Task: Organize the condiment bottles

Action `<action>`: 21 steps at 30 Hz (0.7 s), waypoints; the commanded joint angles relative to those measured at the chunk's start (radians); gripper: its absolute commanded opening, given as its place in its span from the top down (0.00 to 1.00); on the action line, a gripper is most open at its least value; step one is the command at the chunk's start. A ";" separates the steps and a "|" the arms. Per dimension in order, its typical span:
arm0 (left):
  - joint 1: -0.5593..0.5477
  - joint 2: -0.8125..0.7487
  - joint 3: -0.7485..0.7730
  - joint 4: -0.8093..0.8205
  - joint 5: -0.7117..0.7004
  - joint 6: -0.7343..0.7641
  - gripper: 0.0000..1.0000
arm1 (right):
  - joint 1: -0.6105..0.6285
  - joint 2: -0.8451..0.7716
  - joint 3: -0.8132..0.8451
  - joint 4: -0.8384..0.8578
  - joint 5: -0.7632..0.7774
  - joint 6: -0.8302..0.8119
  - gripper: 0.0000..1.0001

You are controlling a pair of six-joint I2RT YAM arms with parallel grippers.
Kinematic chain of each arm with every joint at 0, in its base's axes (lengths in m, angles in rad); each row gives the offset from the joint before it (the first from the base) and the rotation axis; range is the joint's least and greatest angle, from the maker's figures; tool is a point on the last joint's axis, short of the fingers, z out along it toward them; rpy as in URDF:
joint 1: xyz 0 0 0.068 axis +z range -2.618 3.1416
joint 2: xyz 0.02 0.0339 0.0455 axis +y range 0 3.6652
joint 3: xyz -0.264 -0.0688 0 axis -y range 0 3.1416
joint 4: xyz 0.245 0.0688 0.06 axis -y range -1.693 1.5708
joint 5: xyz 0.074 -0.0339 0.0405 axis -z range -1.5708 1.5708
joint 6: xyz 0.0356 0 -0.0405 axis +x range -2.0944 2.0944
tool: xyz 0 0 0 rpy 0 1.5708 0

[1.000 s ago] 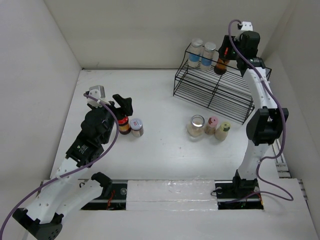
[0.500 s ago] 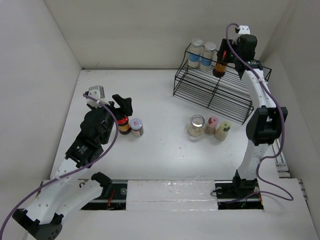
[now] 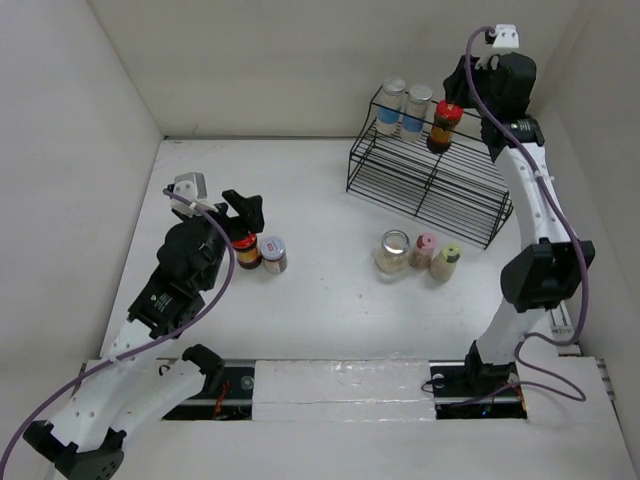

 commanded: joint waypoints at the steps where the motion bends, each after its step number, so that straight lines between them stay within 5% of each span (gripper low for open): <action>1: 0.002 -0.019 0.009 0.041 0.003 0.002 0.25 | 0.085 -0.167 -0.089 0.102 -0.101 -0.007 0.56; 3: 0.002 -0.019 0.009 0.032 -0.032 -0.009 0.25 | 0.186 -0.201 -0.159 0.125 -0.194 -0.035 0.74; 5: 0.002 -0.019 0.009 0.009 -0.066 -0.044 0.25 | 0.272 -0.224 -0.274 0.151 -0.243 -0.079 0.75; 14: 0.002 -0.105 0.012 -0.014 -0.319 -0.141 0.23 | 0.680 -0.097 -0.424 0.216 -0.461 -0.214 0.09; 21: 0.002 -0.202 -0.036 0.032 -0.342 -0.109 0.23 | 0.854 0.130 -0.254 0.159 -0.359 -0.295 0.01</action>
